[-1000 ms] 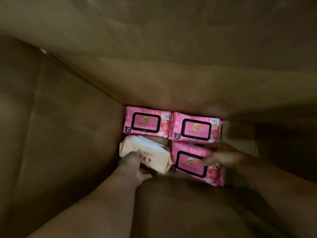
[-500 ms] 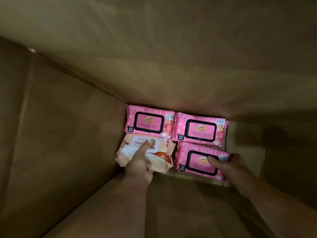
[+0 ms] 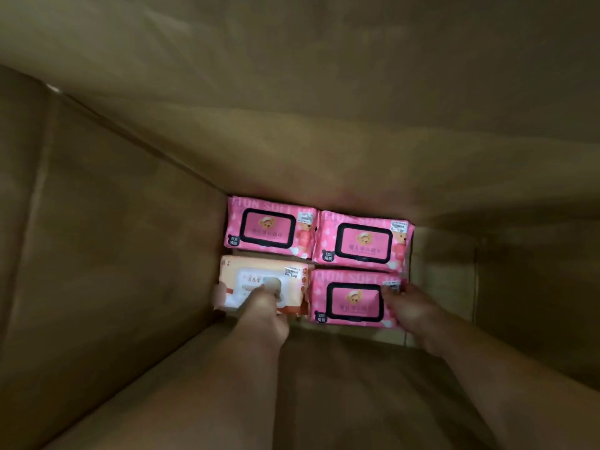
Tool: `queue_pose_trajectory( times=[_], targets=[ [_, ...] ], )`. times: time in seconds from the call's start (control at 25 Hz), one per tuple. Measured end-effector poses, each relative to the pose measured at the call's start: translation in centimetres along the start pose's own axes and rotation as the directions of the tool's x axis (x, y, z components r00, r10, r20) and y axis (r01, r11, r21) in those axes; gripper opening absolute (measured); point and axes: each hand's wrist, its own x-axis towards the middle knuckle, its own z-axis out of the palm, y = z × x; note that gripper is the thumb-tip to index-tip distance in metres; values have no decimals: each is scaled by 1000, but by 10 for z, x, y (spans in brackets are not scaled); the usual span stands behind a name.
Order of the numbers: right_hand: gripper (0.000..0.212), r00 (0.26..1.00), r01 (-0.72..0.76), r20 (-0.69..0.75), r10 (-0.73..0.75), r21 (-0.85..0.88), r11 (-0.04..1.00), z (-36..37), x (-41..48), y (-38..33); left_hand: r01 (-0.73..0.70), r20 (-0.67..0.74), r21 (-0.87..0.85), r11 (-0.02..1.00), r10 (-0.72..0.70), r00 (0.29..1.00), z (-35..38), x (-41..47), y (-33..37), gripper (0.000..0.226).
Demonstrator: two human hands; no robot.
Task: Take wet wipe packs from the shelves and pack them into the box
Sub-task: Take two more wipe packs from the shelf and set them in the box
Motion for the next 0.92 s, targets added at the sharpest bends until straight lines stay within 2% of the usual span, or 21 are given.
queue_pose_trajectory(
  times=[0.08,0.12,0.16,0.2,0.24,0.28,0.36,0.4,0.44,0.48,0.56,0.6,0.72,0.8,0.92],
  targets=[
    [13,996,12,88,-11,-18,1000,3,-9,-2,-22,52,-48,999,24,998,-4,-6,-1,4],
    [12,997,10,73,-8,-35,999,3,-9,-1,-43,35,-14,999,44,998,-3,-1,-2,2],
    [14,1000,21,21,-19,-98,995,3,-5,0,-65,15,83,994,64,998,1,2,0,7],
    [19,999,44,-12,-48,-205,978,2,0,2,-71,7,222,973,71,997,3,3,3,20],
    [25,997,57,-31,-70,-314,948,3,2,3,-56,-1,402,914,62,998,4,2,7,35],
    [32,996,62,-37,-85,-421,905,3,1,2,-41,-8,599,800,58,998,3,-3,11,44],
    [44,994,79,-22,-103,-483,872,4,-15,-4,-107,56,888,448,126,990,-3,-21,19,41],
    [49,993,95,-17,-116,-456,885,4,-26,-8,-172,129,941,291,162,978,-8,-31,23,36],
    [52,991,108,-21,-128,-417,903,4,-41,-13,-239,204,950,200,180,962,-12,-40,26,36],
    [51,990,117,-38,-136,-320,940,3,-57,-20,-288,257,943,167,186,948,-15,-53,30,41],
    [30,990,114,-74,-120,-84,990,2,-90,-36,-333,293,918,217,196,936,-21,-83,35,51],
    [23,989,120,-80,-122,-25,992,1,-108,-44,-350,304,899,264,199,931,-23,-99,36,55],
    [14,981,155,-125,-151,22,988,-7,-168,-64,-446,399,833,327,203,894,-27,-158,43,59],
    [16,977,174,-134,-166,48,984,-13,-207,-74,-497,454,799,338,203,868,-33,-200,47,59],
    [33,968,207,-145,-204,7,978,-23,-266,-94,-542,493,773,331,225,841,-43,-266,58,68]
  ],
)
